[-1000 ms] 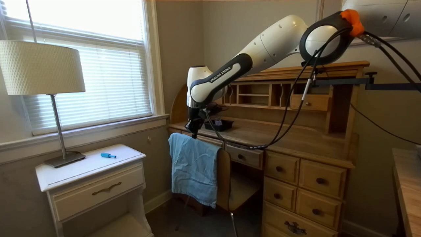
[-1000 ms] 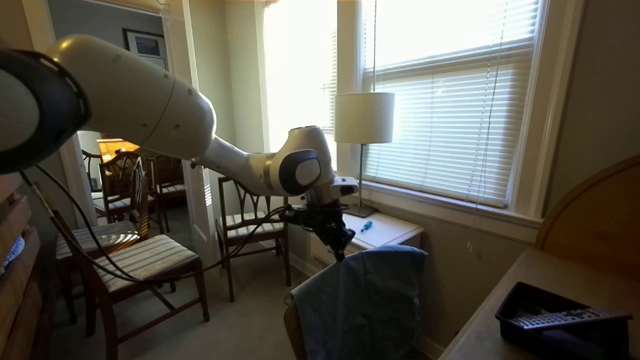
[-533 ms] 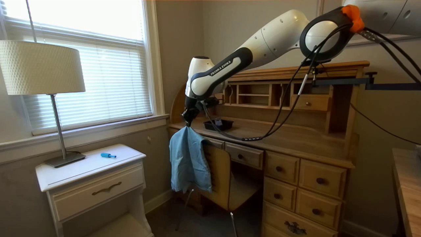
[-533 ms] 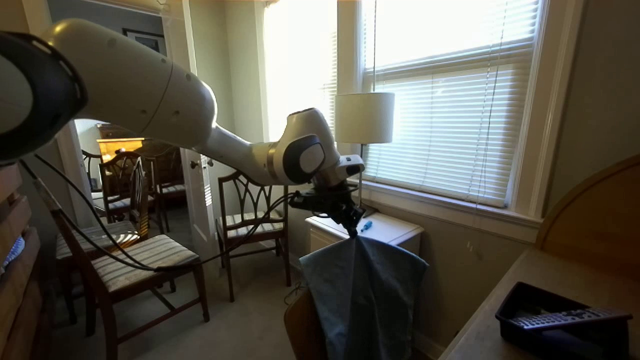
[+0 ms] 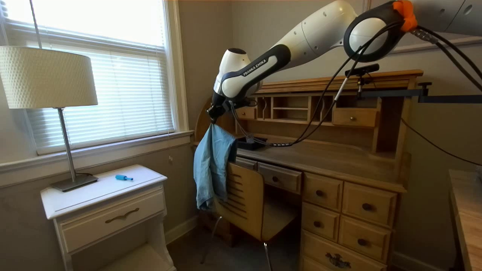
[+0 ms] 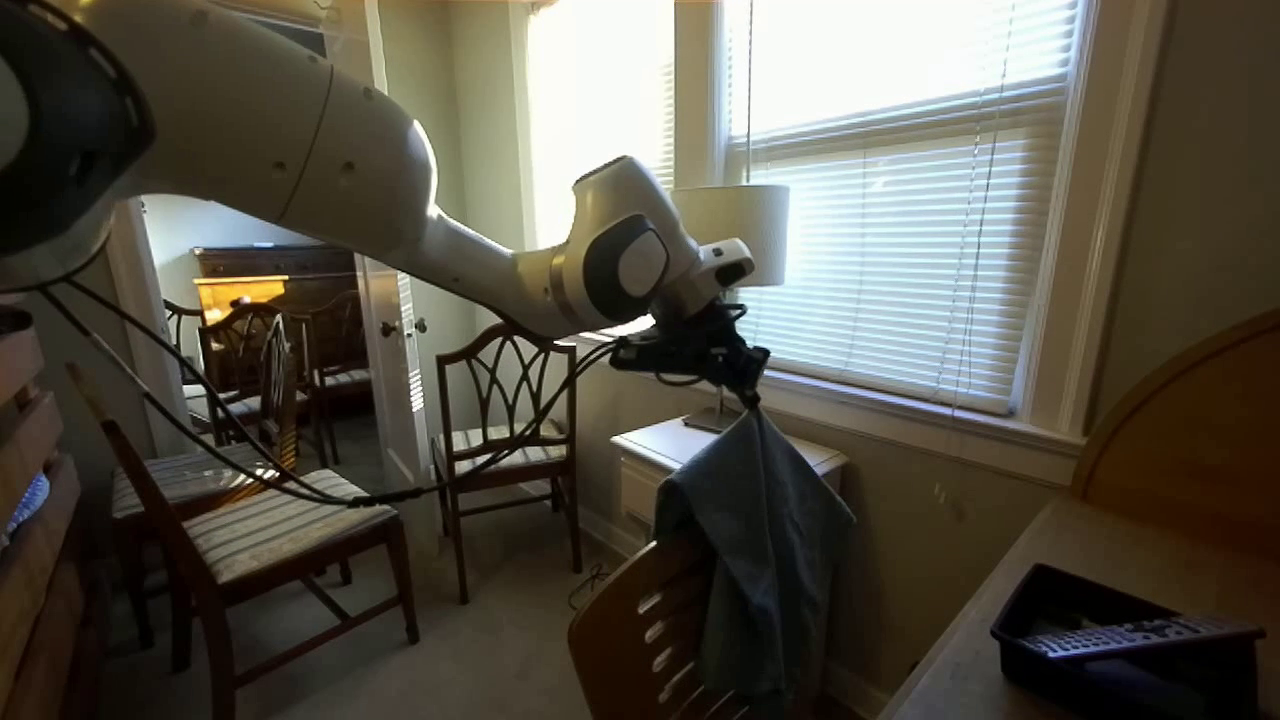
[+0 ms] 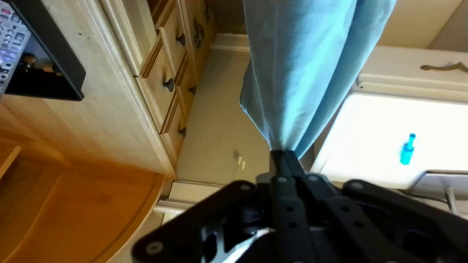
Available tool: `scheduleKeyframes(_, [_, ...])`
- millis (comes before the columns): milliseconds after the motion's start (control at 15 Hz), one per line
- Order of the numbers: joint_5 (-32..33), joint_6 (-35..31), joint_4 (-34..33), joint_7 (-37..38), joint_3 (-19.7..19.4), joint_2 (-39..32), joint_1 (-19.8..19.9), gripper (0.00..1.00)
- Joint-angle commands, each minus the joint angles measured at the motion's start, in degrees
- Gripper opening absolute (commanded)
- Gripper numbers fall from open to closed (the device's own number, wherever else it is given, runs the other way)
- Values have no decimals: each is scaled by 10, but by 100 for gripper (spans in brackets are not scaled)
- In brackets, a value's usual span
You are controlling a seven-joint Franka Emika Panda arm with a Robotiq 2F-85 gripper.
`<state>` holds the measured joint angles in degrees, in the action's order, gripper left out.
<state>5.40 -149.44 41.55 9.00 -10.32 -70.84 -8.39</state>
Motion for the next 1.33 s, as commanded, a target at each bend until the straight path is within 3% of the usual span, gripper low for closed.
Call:
scheduleKeyframes(0, [17,-30,22,50,-22,34,-5,0])
scheduleKeyframes(467, [22,-38,32,129,-72,90,-17,0])
scheduleKeyframes(1067, [18,-13,3,111,-54,86,-6,1])
scheduleKeyframes(1267, [33,-13,-15,174,-101,76,-7,0])
